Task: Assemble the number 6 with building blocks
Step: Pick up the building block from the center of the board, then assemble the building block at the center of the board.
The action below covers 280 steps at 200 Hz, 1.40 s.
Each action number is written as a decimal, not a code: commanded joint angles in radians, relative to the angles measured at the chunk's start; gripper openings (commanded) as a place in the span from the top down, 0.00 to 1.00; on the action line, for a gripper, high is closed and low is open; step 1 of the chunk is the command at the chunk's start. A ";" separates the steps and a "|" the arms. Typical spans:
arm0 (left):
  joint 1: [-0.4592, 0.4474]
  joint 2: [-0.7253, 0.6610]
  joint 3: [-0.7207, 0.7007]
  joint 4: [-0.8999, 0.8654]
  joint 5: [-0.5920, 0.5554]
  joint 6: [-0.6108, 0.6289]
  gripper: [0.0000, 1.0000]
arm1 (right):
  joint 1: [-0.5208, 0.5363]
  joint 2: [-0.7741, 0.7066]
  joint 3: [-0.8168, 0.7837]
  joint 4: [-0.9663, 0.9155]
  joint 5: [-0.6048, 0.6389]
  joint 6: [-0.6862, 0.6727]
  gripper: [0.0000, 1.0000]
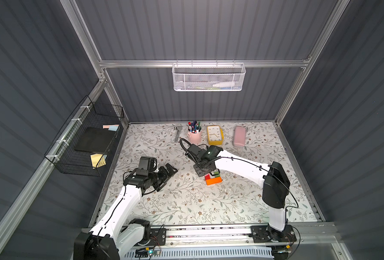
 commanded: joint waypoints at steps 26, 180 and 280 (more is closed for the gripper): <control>0.006 0.021 0.027 -0.003 -0.003 0.018 0.01 | -0.028 0.013 0.033 -0.001 0.049 0.037 0.68; 0.006 0.071 0.046 -0.004 0.003 0.038 0.01 | -0.183 -0.065 -0.089 0.126 -0.242 0.948 0.75; 0.006 0.103 0.059 0.011 0.011 0.046 0.01 | -0.294 -0.234 -0.358 0.287 -0.283 1.361 0.73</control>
